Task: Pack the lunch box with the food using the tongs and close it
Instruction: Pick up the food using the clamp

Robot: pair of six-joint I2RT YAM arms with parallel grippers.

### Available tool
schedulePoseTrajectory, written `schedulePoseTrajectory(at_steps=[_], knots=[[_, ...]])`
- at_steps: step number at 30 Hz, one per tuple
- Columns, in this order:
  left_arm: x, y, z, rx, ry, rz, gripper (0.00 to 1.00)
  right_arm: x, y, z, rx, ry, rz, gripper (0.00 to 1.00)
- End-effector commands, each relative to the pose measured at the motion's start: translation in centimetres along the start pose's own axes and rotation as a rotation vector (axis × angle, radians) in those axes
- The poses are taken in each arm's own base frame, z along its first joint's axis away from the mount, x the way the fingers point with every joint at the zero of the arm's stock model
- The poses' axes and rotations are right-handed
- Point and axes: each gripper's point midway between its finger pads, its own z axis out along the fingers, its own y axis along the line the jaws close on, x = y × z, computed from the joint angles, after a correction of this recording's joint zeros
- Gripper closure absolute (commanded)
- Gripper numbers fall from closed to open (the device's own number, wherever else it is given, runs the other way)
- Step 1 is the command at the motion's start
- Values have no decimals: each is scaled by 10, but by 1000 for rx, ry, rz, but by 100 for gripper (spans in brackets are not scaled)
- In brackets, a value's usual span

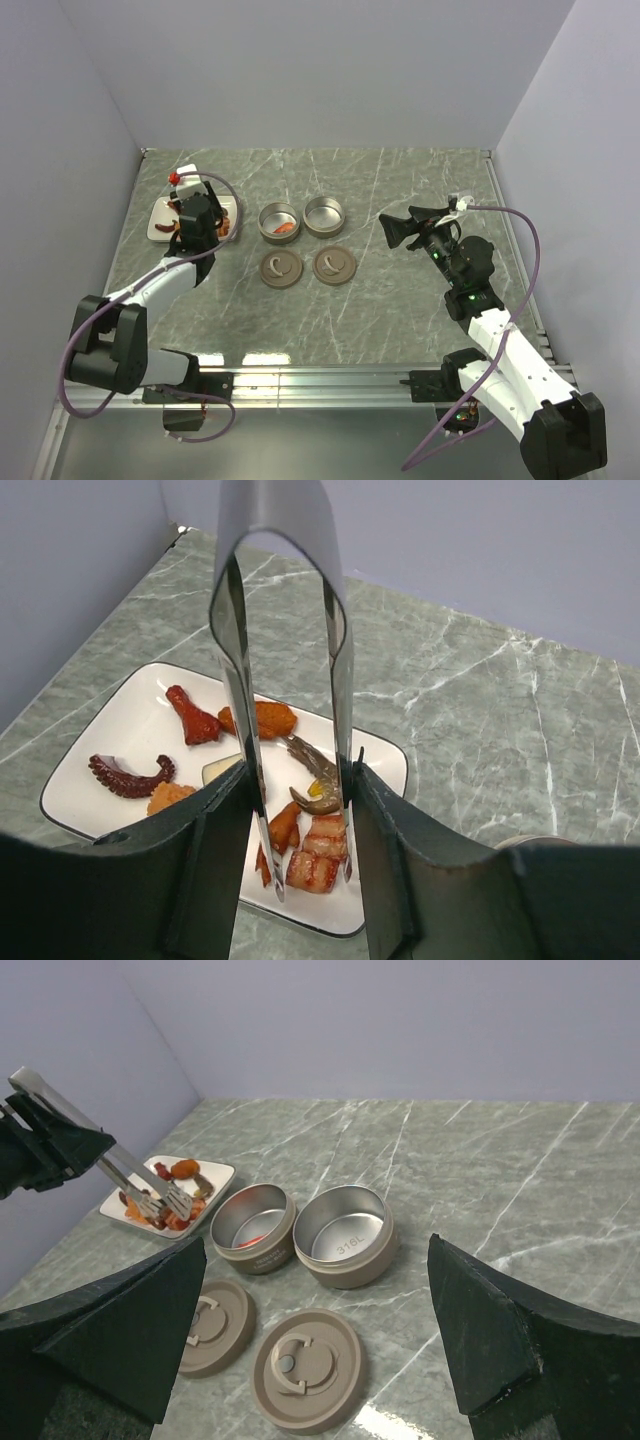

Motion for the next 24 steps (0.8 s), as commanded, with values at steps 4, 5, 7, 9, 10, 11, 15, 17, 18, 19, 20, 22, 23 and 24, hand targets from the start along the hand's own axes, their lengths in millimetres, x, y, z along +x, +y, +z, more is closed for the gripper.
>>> schedulePoseTrajectory(at_steps=[4,5,7,9,10,11,15,17,18,19,20,22,23,24], knots=[[-12,-13,9,28,-11,-23,55,-3,1,2,-10,-24,-8,2],[-10,-12,10,25,-3,-20,59,-3,2,2,-12,-27,-9,2],[-11,-12,10,26,-6,-22,64,-4,2,2,-10,-29,-7,2],[-14,-14,7,38,-11,-29,68,-4,1,2,-8,-28,-9,2],[-17,-14,5,46,-18,-35,69,-4,1,2,-6,-28,-8,2],[-23,-15,2,55,-32,-46,70,-5,1,2,-7,-29,-9,2],[-39,-19,-7,94,-60,-70,72,-4,0,3,-3,-27,-8,2],[-48,-23,-12,123,-76,-84,72,-5,1,3,-3,-29,-8,2],[-52,-25,-13,132,-81,-87,72,-4,0,3,-2,-26,-8,2],[-54,-27,-15,147,-84,-89,72,-4,0,3,-3,-27,-9,2],[-58,-29,-17,156,-92,-93,73,-5,0,4,0,-28,-10,2],[-66,-37,-20,187,-103,-97,73,-5,0,4,0,-28,-9,2],[-69,-40,-22,199,-108,-98,73,-3,-2,4,4,-25,-7,2],[-76,-45,-23,215,-120,-105,73,-4,-2,4,6,-26,-10,2]])
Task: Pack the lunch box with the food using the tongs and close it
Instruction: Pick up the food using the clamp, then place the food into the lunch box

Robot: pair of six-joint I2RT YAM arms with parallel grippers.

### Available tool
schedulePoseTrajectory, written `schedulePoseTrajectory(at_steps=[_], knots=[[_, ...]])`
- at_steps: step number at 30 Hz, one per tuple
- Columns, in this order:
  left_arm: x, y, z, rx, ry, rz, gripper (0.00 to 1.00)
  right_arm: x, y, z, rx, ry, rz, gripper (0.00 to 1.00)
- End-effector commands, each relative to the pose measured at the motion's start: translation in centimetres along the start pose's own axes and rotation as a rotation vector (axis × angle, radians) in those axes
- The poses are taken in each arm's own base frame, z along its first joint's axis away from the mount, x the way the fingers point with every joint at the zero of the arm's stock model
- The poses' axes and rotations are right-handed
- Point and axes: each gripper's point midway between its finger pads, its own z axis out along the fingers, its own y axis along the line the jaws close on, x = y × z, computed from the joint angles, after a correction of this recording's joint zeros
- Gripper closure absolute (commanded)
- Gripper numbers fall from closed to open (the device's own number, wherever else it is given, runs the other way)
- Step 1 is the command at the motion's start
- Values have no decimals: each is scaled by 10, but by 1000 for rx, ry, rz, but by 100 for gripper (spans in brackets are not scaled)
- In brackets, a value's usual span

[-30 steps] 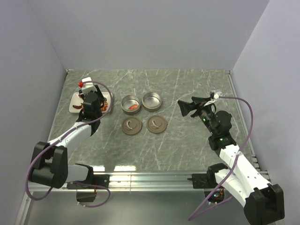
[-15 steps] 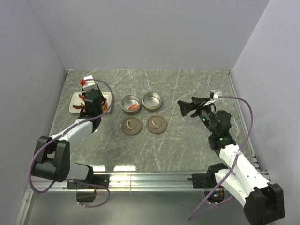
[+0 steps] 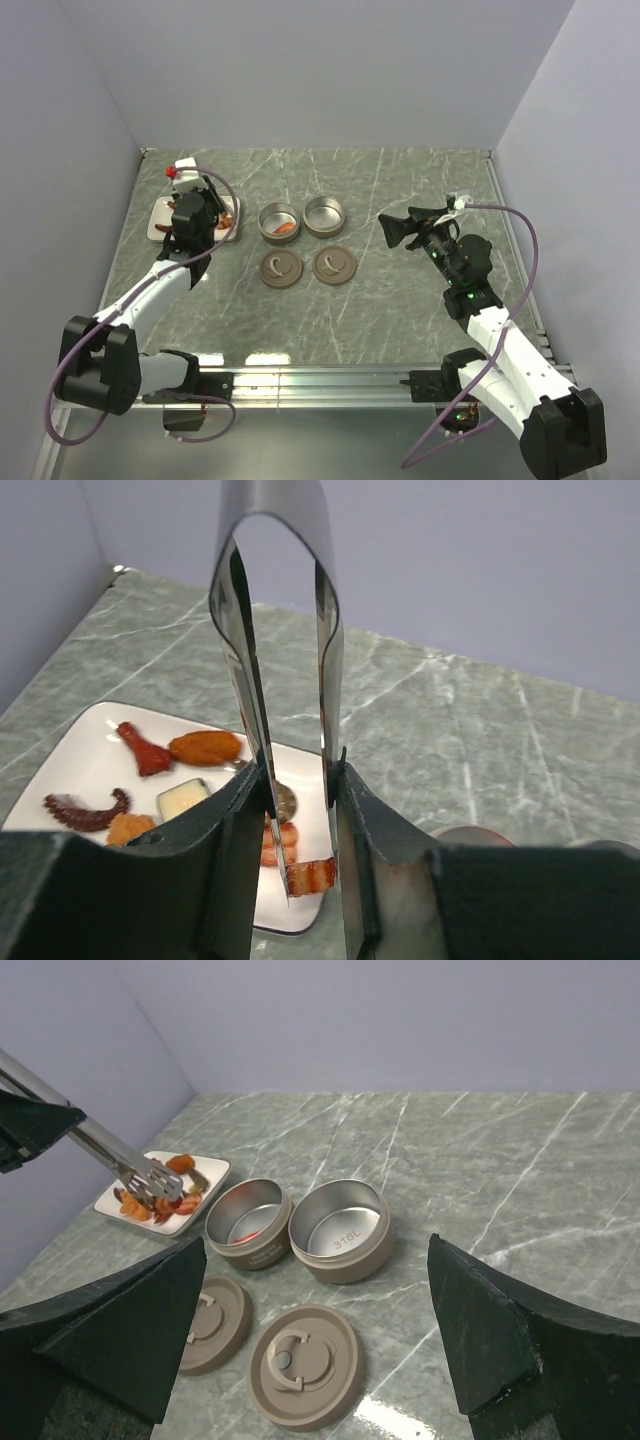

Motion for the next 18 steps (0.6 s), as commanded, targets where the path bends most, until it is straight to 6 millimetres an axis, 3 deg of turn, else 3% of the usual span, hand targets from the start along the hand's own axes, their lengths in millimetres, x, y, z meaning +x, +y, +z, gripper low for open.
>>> schedulePoseTrajectory(at_steps=[1,9,13,18], knots=[[-42,-33,-5,114,-82,-60,73,-8,1,2,-1,-38,-11,2],[-70,-108,-16,332,-116,-70,73,-8,-2,1,11,-43,-17,2],[-64,-141,-13,401,-88,-55,73,-9,-2,0,17,-46,-20,2],[-54,-166,-7,437,-63,-42,72,-9,-4,-2,27,-49,-24,2]])
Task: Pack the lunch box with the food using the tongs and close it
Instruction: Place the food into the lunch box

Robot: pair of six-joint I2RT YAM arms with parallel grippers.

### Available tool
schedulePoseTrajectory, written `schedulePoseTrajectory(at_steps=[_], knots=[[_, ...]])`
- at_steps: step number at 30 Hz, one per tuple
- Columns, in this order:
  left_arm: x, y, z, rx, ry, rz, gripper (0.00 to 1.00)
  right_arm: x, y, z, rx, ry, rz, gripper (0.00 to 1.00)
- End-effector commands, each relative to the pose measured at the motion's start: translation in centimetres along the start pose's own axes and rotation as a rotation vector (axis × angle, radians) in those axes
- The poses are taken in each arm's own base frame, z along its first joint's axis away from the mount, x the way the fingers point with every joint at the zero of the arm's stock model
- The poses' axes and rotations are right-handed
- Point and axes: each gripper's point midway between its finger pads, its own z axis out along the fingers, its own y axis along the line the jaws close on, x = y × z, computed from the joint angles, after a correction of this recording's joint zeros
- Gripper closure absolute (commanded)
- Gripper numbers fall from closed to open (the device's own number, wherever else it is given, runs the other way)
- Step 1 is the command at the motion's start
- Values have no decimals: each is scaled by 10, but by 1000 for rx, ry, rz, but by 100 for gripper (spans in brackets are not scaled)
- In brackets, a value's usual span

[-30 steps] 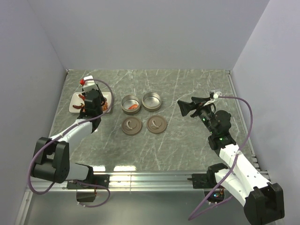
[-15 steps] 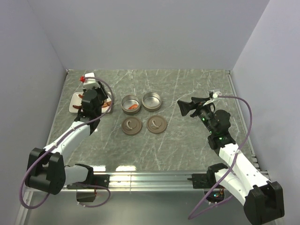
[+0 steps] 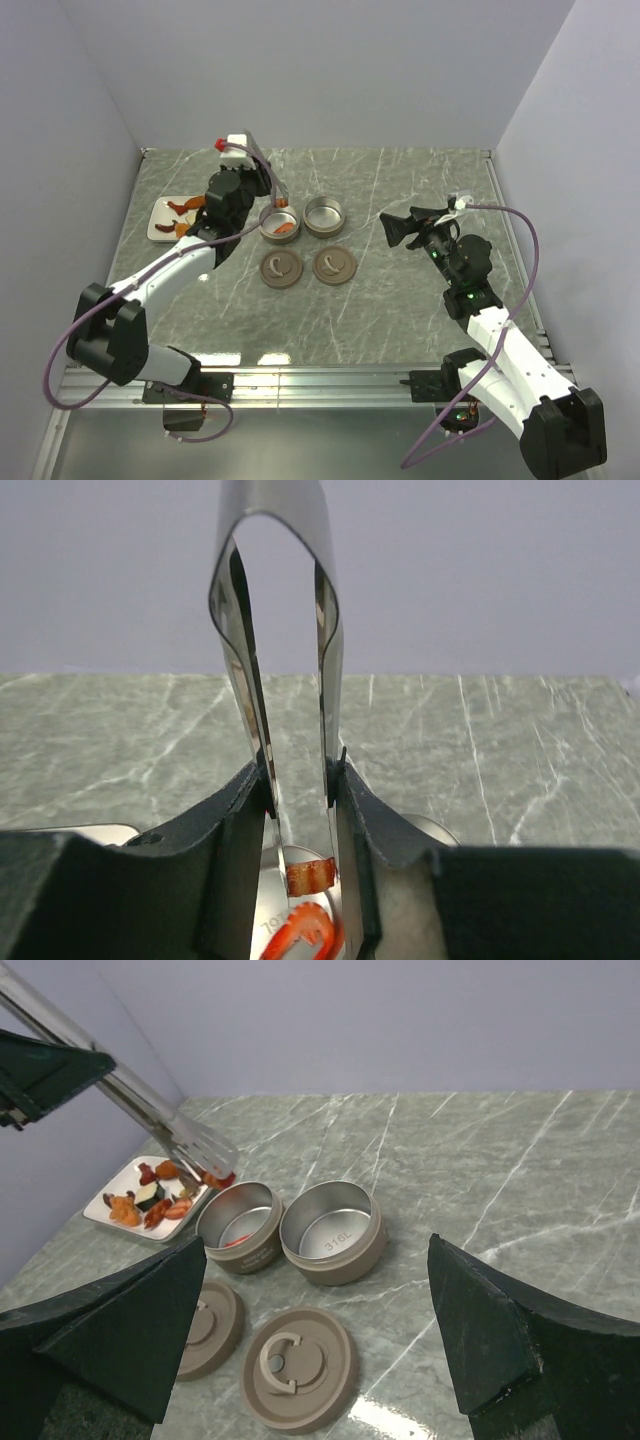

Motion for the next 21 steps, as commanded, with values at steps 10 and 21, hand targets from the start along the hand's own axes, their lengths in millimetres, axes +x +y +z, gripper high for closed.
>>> schedulePoseTrajectory(at_steps=[10,21], knots=[[-5,-20,19,7,-21,18,52,-6,-3,-2,16,-41,-25,2],[-6,6,4,-111,-34,47,51,-3,-5,-1,21,-35,-25,2]])
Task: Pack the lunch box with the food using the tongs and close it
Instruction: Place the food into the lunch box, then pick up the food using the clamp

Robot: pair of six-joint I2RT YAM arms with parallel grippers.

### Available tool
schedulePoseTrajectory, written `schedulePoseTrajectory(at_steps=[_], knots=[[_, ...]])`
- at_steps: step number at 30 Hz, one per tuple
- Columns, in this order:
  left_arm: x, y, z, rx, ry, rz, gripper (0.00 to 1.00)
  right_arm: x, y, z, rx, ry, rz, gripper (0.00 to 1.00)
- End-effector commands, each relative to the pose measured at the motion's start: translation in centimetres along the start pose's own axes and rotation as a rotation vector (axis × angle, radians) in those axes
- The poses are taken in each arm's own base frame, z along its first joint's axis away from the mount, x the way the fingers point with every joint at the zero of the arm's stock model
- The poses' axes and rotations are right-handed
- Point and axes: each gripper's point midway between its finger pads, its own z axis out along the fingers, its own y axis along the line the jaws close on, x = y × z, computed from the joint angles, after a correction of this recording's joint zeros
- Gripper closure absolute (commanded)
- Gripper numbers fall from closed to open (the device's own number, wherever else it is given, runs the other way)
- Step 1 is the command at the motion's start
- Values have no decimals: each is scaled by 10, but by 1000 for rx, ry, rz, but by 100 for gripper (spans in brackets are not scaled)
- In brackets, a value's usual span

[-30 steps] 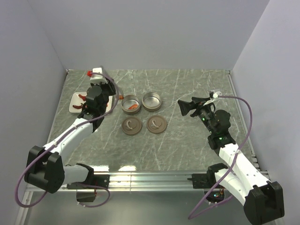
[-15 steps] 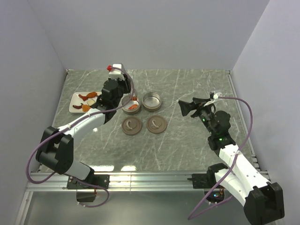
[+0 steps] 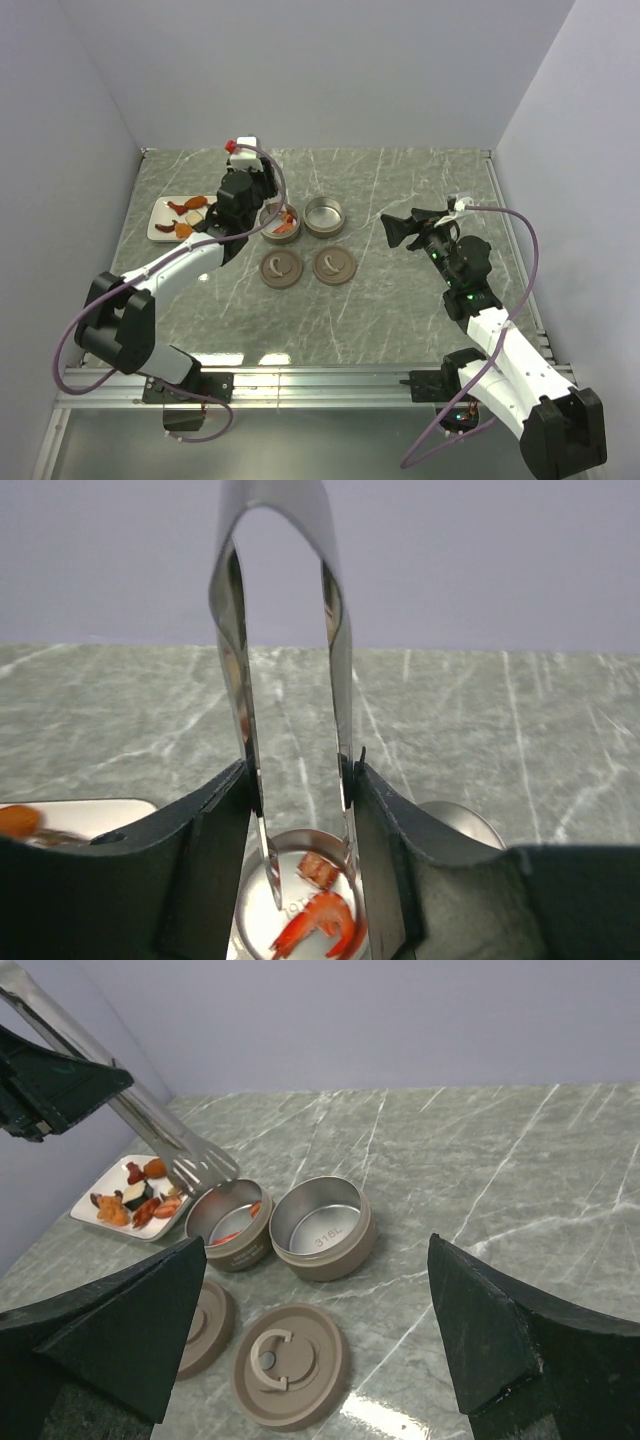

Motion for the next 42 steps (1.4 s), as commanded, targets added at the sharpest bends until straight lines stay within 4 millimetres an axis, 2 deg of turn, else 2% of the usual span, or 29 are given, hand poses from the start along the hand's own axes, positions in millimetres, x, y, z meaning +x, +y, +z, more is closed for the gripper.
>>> schedulePoseTrajectory(at_steps=[1,2,4,6,10,11,18,22,27,38,42], knots=[[-41,22,-16,-108,-113,7,51,-8,1,1,-4,-38,-17,2],[-34,29,-19,-131,-102,20,51,-7,2,1,-6,-37,-16,2],[-36,46,-26,-180,-106,22,51,-7,1,1,-4,-36,-16,2],[-29,61,-32,-206,-95,16,51,-6,1,2,-8,-33,-15,2],[-27,107,-43,-289,-105,-30,51,-6,2,2,-12,-33,-13,2],[-20,115,-46,-308,-93,-32,51,-5,2,2,-13,-31,-13,2],[-9,178,-56,-504,-87,-49,52,-5,3,3,-16,-28,-11,2],[3,194,-61,-543,-73,-74,52,-4,3,5,-20,-24,-11,2],[11,199,-62,-558,-58,-76,52,-2,3,5,-21,-18,-9,2],[25,200,-50,-546,-13,-73,57,-3,2,5,-15,-21,-10,2],[29,201,-46,-540,-1,-75,64,-3,1,5,-11,-22,-11,2]])
